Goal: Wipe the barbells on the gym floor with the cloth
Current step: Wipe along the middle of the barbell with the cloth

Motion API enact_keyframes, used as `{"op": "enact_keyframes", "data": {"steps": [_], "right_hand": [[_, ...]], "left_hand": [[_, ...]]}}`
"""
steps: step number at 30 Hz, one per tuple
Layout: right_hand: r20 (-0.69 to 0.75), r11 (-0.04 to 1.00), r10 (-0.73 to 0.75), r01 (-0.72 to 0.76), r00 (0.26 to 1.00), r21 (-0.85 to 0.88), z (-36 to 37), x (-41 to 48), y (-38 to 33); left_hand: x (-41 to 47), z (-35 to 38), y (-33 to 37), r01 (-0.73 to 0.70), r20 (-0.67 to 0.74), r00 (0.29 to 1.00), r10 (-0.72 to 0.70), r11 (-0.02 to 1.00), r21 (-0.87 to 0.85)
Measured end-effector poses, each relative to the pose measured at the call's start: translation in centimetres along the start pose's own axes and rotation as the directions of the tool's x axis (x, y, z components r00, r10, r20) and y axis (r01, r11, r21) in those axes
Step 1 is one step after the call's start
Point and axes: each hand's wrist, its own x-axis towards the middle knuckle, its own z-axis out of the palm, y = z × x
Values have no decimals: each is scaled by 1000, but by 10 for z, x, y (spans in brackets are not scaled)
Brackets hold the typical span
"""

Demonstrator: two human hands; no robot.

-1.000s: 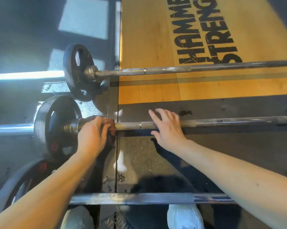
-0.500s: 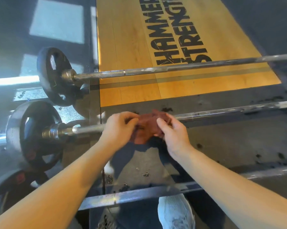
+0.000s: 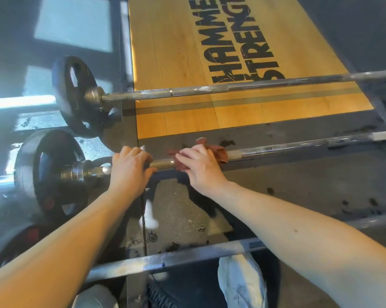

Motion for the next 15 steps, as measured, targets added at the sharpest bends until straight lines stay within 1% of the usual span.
{"op": "enact_keyframes", "data": {"steps": [1,2,4,5,7,8,9,11,12,13,15], "right_hand": [[-44,1000,11,-11,999,-3,-5,-12,23],[-106,998,56,-56,993,0,-12,-24,46],[-200,983,182,-178,963,35,-28,-39,78],[-220,969,245,-242,944,42,-30,-41,80],[-239,933,360,-355,902,64,-26,-35,57],[-234,935,354,-345,906,79,-19,-31,38],[-202,952,305,-291,931,96,-9,-25,19],[-102,989,129,-121,986,86,11,-13,-16],[-70,997,50,-45,996,63,18,-10,-25],[-56,999,-1,3,998,43,20,-7,-26],[-41,1000,-29,29,999,9,7,-6,-8]], "left_hand": [[1,1,0,-12,1,1000,12,1000,-13],[1,1,0,-22,4,1000,22,999,-30],[1,0,0,-40,14,999,41,998,-56],[0,0,-1,-39,14,999,40,997,-61],[-1,2,-2,-40,6,999,41,997,-71],[-2,3,-2,-45,-1,999,45,996,-81],[-2,5,-2,-49,-8,999,48,995,-87],[-1,8,-1,-56,-15,998,54,995,-83],[-1,10,-1,-58,-17,998,57,995,-83],[-1,12,-2,-61,-20,998,59,994,-87],[1,15,-1,-78,-26,997,76,993,-88]]}}
